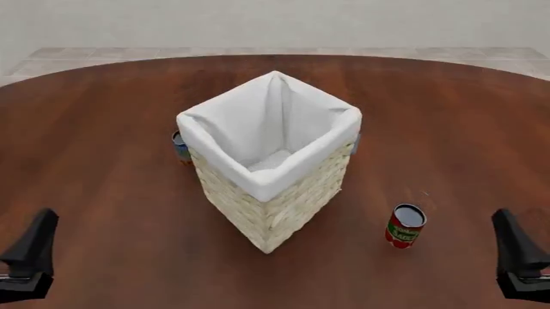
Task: Pick up the tomato sauce, and put it in the basket.
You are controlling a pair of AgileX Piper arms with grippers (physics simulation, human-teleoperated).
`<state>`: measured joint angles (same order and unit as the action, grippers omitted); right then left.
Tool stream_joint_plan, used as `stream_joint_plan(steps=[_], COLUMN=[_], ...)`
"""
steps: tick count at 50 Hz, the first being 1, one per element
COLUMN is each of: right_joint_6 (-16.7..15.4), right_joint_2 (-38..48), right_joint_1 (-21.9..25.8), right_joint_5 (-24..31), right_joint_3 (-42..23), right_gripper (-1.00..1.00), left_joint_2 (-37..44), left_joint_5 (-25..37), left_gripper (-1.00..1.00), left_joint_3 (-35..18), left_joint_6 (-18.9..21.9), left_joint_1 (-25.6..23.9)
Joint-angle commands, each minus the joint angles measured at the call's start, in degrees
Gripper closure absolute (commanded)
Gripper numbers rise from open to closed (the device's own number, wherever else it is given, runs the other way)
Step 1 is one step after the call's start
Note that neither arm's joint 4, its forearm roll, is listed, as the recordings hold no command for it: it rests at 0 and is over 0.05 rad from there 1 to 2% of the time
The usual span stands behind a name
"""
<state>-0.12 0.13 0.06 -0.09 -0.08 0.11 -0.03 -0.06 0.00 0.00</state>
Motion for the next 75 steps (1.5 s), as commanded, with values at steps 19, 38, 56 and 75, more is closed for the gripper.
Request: stream_joint_plan(steps=[19,38,56,75], right_joint_6=[3.7,8.6,10.2,9.8], right_joint_2=[11.1,43.9,49.4,54.1], right_joint_1=[-2.7,1.5,5.5,9.0], right_joint_5=[-5.9,-8.4,-2.6,5.9], right_joint_3=[-6.6,-24.7,-29.8,-35.7], right_gripper=[-1.00,-1.00,-1.00,-1.00], left_joint_2=[0.3,0.3,0.3,0.3], left_joint_5=[-0.1,-0.1,-0.1,-0.1], left_gripper=[-1.00,-1.00,-1.00,-1.00], left_joint_3=[-0.2,-0.2,-0.2,-0.2], left_joint_6=[0.0,0.0,0.0,0.0], left_joint_1=[0.0,0.0,0.0,0.0])
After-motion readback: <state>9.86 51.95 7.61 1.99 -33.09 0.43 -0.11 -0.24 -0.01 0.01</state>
